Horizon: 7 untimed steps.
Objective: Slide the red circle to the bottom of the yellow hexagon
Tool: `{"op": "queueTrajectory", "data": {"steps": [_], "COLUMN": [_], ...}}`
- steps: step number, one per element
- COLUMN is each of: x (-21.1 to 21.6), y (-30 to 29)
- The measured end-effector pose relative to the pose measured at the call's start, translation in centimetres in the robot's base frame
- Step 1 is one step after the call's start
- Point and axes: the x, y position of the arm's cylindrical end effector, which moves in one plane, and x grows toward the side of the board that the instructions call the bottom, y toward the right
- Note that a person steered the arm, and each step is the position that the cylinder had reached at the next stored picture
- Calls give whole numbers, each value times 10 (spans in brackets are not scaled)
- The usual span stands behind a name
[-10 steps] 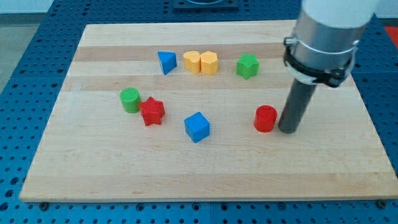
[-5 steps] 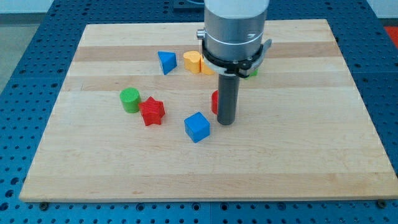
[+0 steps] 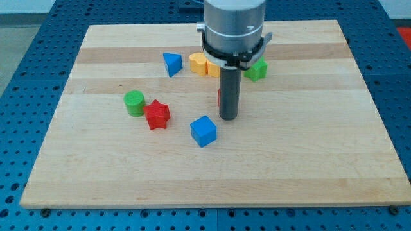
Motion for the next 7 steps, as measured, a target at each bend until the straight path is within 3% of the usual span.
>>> {"op": "queueTrajectory", "data": {"steps": [3, 5, 7], "x": [-33, -50, -59], "y": [0, 46, 47]}}
